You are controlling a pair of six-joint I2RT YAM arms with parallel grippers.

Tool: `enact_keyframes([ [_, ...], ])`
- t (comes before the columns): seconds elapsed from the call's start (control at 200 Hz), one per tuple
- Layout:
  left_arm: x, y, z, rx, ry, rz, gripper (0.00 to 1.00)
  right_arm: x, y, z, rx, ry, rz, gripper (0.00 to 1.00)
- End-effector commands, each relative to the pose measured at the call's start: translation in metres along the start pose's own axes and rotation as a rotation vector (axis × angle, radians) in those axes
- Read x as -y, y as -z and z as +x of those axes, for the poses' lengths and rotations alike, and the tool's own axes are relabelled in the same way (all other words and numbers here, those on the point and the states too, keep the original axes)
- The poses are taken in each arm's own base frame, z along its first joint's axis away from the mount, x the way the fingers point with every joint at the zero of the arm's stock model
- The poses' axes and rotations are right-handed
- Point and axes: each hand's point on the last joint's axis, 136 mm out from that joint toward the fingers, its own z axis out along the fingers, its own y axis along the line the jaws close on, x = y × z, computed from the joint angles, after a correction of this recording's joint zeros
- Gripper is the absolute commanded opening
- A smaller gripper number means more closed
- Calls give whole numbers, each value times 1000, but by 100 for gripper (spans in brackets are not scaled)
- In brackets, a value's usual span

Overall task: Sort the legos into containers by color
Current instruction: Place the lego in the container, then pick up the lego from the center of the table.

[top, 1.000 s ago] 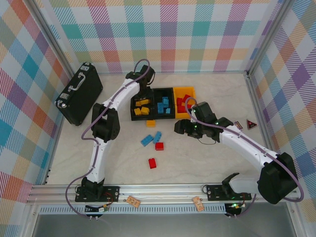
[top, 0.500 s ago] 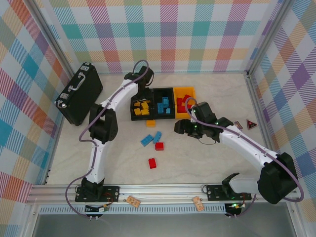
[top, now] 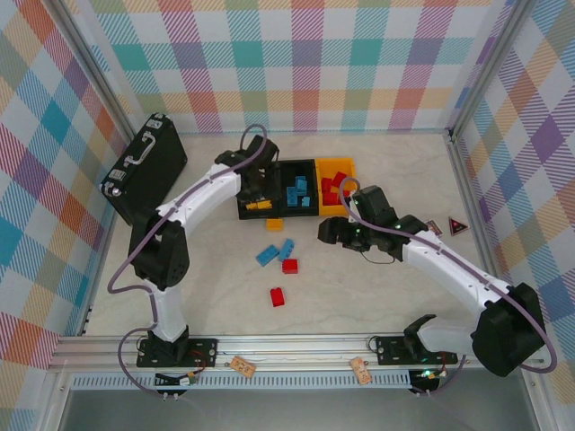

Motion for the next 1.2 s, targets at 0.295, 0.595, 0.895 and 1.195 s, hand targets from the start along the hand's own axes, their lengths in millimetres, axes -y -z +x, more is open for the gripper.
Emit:
enact_keyframes([
  [0.295,15,-8,54,98,-66,48,75,3,-5,17,-27,33,-46,68],
  [0.595,9,-24,64,186,-110,3,78,-11,-4,21,-12,74,-157,70],
  [0.895,10,-39,60,203,-140,-44,78,-7,-6,24,-18,64,-151,70],
  [1.195,9,-64,56,175,-163,-97,81,-3,-5,26,-13,60,-135,70],
])
